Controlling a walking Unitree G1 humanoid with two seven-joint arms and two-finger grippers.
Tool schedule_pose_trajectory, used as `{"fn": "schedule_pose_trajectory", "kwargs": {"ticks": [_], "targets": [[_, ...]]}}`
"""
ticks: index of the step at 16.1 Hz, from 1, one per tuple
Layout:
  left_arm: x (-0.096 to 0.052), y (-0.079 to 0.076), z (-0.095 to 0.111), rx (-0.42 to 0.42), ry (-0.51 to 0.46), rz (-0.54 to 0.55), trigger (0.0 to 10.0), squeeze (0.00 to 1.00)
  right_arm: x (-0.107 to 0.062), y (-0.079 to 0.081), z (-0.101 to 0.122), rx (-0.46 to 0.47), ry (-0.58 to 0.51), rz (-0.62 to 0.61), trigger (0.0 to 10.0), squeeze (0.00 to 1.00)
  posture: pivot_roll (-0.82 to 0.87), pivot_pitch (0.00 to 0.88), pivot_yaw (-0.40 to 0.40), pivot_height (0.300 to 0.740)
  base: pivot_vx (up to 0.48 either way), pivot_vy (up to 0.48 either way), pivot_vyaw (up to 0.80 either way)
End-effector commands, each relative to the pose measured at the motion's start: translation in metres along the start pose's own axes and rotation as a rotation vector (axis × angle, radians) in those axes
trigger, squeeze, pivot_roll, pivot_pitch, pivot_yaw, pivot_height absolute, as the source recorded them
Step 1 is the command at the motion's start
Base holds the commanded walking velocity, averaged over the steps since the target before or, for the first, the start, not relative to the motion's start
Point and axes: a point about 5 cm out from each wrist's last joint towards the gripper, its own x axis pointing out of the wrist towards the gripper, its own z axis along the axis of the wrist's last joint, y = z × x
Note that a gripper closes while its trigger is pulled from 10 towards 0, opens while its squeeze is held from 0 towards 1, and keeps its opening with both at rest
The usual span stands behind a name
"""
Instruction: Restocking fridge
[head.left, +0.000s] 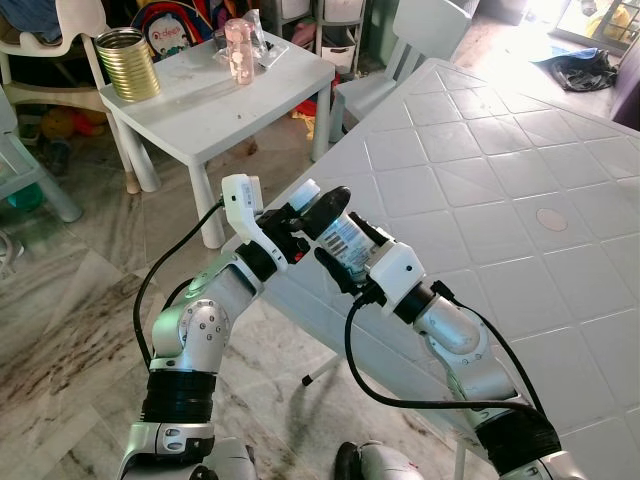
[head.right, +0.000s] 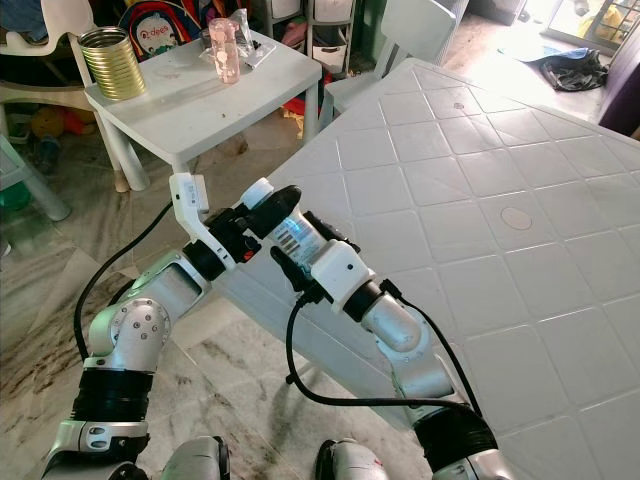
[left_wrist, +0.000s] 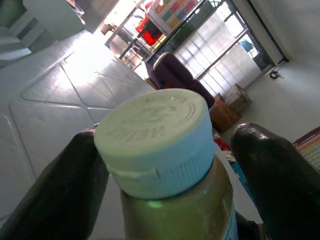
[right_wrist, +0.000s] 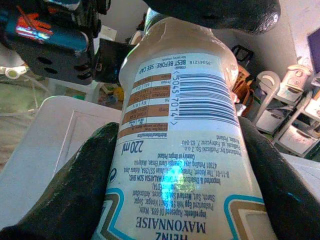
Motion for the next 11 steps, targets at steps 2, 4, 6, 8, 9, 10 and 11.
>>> {"fn": "schedule_pose_trajectory", "kwargs": {"ticks": [2,4,6,8,9,10,11], "targets": [[0.0016,-0.0002,0.0019,0.009,-0.009,-0.001,0.0,0.00,-0.0005,-0.0028,0.0053,-0.003,-0.025,-0.010,10.0,0.00,0.08,0.079,-0.061,0.740,0.000,0.000,0.00],[0.0005,-0.0033,0.0010,0.017,-0.009,-0.016,0.0,0.00,-0.0014,-0.0030,0.0037,-0.002,-0.017,-0.012,10.0,0.00,0.08,0.080,-0.060,0.740,0.000,0.000,0.00],[-0.0009,-0.0066,-0.0049,0.013,0.034,-0.036,0.0,0.00,-0.0013,-0.0026,0.0031,-0.002,-0.014,-0.013,10.0,0.00,0.08,0.082,-0.058,0.740,0.000,0.000,0.00],[-0.0013,-0.0077,-0.0075,0.019,0.034,-0.039,0.0,0.00,-0.0010,-0.0016,0.0026,-0.003,-0.012,-0.013,10.0,0.00,0.08,0.083,-0.056,0.740,0.000,0.000,0.00],[-0.0013,-0.0092,-0.0063,0.011,0.012,-0.054,0.0,0.00,-0.0011,-0.0013,0.0028,-0.003,-0.013,-0.013,10.0,0.00,0.08,0.084,-0.055,0.740,0.000,0.000,0.00],[-0.0017,-0.0091,-0.0055,0.011,0.003,-0.050,0.0,0.00,-0.0012,-0.0010,0.0027,-0.003,-0.012,-0.014,10.0,0.00,0.08,0.085,-0.057,0.740,0.000,0.000,0.00],[-0.0018,-0.0081,-0.0072,0.005,0.017,-0.038,0.0,0.00,-0.0011,-0.0006,0.0025,-0.004,-0.011,-0.013,10.0,0.00,0.08,0.086,-0.057,0.740,0.000,0.000,0.00]]}}
